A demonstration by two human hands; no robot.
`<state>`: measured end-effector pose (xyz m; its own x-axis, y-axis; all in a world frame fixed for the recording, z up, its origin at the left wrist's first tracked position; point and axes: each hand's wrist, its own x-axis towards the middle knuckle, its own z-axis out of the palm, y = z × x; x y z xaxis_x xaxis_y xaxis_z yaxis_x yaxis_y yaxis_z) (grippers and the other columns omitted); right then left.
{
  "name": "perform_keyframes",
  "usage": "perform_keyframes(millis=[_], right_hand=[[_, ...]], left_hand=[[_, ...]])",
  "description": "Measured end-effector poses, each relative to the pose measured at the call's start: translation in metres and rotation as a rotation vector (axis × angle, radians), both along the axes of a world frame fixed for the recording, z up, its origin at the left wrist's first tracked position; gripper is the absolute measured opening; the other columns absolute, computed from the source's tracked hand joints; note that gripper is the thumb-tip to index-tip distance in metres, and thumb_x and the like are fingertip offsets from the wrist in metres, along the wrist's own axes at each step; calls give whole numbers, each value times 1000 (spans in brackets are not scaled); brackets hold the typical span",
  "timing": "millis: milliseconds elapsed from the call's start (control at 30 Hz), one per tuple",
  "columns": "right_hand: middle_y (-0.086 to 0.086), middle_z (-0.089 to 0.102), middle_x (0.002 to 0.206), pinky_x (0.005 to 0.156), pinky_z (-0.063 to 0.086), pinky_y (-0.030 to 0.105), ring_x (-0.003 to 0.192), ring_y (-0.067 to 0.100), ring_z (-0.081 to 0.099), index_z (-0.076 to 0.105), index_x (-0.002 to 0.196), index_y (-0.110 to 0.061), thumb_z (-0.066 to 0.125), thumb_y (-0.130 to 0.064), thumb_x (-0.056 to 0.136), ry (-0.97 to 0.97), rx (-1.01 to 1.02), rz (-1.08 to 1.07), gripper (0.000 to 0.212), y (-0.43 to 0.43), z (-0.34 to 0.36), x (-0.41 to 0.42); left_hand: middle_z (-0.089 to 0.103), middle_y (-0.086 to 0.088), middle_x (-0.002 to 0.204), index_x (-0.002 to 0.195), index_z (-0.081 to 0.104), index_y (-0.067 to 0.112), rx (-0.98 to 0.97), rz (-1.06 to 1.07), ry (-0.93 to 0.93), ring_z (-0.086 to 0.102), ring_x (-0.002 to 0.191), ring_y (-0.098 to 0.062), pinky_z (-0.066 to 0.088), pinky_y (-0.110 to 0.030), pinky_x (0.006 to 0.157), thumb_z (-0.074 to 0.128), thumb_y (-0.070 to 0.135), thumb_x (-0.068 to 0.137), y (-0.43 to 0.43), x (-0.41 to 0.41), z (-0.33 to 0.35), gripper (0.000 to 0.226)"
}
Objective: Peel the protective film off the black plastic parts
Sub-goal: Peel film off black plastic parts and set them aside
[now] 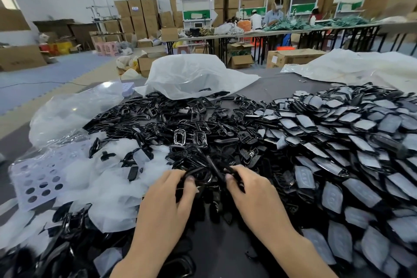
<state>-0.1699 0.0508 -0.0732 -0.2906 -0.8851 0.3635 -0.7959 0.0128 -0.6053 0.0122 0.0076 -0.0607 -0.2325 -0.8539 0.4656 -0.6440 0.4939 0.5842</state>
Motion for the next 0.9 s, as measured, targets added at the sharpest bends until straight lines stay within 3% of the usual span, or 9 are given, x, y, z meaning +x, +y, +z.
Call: perform_keyframes(millis=[133, 233, 333, 433, 533, 633, 700, 767, 900], right_hand=[[-18, 67, 84, 67, 45, 20, 80, 1, 62, 62, 105, -33, 44, -41, 104, -165, -37, 21, 20, 1, 1, -3], [-17, 72, 84, 64, 50, 20, 73, 3, 65, 62, 103, -35, 45, -38, 104, -248, -61, 36, 17, 0, 1, -2], [-35, 69, 93, 66, 52, 20, 76, 13, 68, 59, 100, -46, 47, -37, 104, -357, -81, 61, 16, 0, 5, -2], [-31, 71, 96, 74, 59, 30, 83, 15, 71, 61, 103, -50, 50, -34, 104, -473, -102, 84, 20, -2, 8, -3], [-26, 71, 93, 69, 54, 16, 71, 5, 65, 60, 129, -49, 50, -31, 104, -564, -123, 92, 32, -2, 9, -6], [-15, 64, 83, 56, 45, 11, 62, 5, 49, 58, 124, -61, 48, -24, 105, -693, -100, 141, 43, -1, 10, -7], [-5, 58, 89, 59, 45, 7, 62, 1, 49, 66, 118, -56, 49, -17, 104, -748, -81, 147, 44, -1, 11, -7], [-3, 58, 97, 65, 46, 6, 67, 2, 53, 68, 116, -50, 51, -17, 101, -783, -61, 155, 40, -2, 11, -7], [-14, 64, 95, 76, 50, 14, 79, 2, 61, 71, 109, -49, 54, -28, 102, -755, -57, 160, 28, -1, 7, -5]], left_hand=[[58, 16, 89, 86, 55, 31, 35, -42, 71, 58, 86, -8, 48, -38, 79, 43, 36, 98, 2, -1, 2, 17], [63, 15, 85, 89, 56, 31, 64, -38, 57, 60, 89, -11, 48, -42, 86, 38, 40, 99, 3, 2, 1, 23], [64, 17, 88, 94, 59, 32, 75, -42, 74, 60, 91, -7, 48, -40, 88, 38, 39, 100, 2, 1, 2, 23], [61, 22, 99, 118, 63, 31, 86, -27, 125, 57, 99, 1, 45, -19, 90, 41, 35, 100, 2, -1, 3, 30], [60, 28, 106, 140, 53, 32, 137, -12, 184, 55, 99, 11, 39, -3, 84, 41, 37, 98, 1, 0, 2, 44], [66, 16, 78, 127, 55, 48, 156, -38, 217, 55, 61, 3, 43, -16, 67, 44, 35, 99, 1, 1, 2, 32], [62, 2, 68, 112, 59, 52, 156, -46, 235, 43, 45, -5, 39, -16, 51, 47, 32, 98, 0, 1, 1, 26], [64, -2, 70, 103, 61, 52, 179, -46, 285, 44, 45, -12, 39, -21, 46, 49, 30, 97, 0, 0, 3, 25], [73, 12, 85, 101, 67, 50, 248, -44, 454, 64, 72, -21, 49, -23, 61, 53, 23, 97, -1, -1, 10, 30]])
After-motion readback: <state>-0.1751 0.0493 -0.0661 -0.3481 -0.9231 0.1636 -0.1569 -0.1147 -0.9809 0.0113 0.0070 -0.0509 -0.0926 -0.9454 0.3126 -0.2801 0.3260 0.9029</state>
